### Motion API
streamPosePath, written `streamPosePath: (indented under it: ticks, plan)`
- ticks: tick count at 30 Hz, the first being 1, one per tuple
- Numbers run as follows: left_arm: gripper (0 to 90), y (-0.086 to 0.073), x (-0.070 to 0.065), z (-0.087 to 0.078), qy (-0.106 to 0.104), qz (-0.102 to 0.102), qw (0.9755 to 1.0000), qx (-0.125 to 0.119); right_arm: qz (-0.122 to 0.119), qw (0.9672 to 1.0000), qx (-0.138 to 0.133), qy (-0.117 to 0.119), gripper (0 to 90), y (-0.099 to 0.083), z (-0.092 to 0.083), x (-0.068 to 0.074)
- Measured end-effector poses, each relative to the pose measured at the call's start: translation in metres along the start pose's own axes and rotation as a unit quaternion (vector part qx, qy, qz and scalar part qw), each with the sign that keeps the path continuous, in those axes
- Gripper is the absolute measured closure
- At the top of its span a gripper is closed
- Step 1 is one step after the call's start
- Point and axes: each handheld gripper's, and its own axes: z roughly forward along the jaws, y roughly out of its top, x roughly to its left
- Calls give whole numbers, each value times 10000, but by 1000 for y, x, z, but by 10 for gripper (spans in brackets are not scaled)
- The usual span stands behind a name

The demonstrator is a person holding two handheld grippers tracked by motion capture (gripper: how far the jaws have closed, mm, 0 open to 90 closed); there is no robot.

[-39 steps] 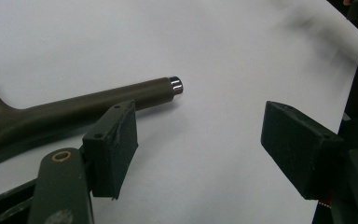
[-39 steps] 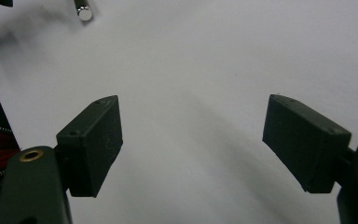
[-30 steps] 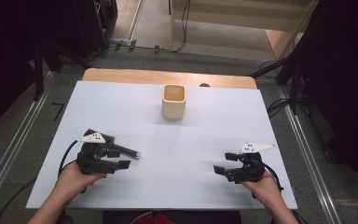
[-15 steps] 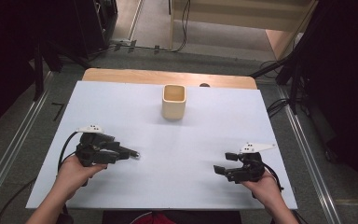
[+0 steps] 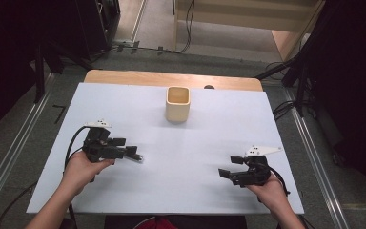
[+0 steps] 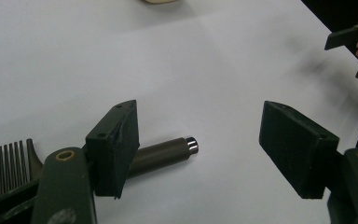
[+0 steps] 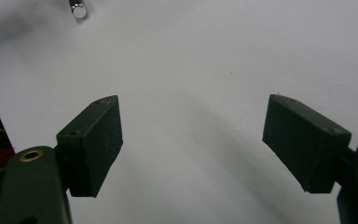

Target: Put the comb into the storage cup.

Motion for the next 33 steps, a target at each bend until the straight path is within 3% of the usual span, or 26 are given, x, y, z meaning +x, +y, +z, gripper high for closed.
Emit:
streamPosePath:
  ticks: [6,9,12,21,33]
  plan:
    - [300,6,0,6,33,14,10000,33,27,10000,-19,22,182,0,-1,0]
    - [313,11,2,13,148,16,9999,55,37,10000,-34,31,182,0,-1,0]
    - [314,16,5,17,114,-56,9999,53,46,10000,-19,42,182,1,0,1]
    - [310,29,1,32,150,1,9999,6,38,10000,-24,43,182,0,0,0]
    - [366,28,5,45,61,-72,9997,212,61,10000,-7,38,182,0,0,0]
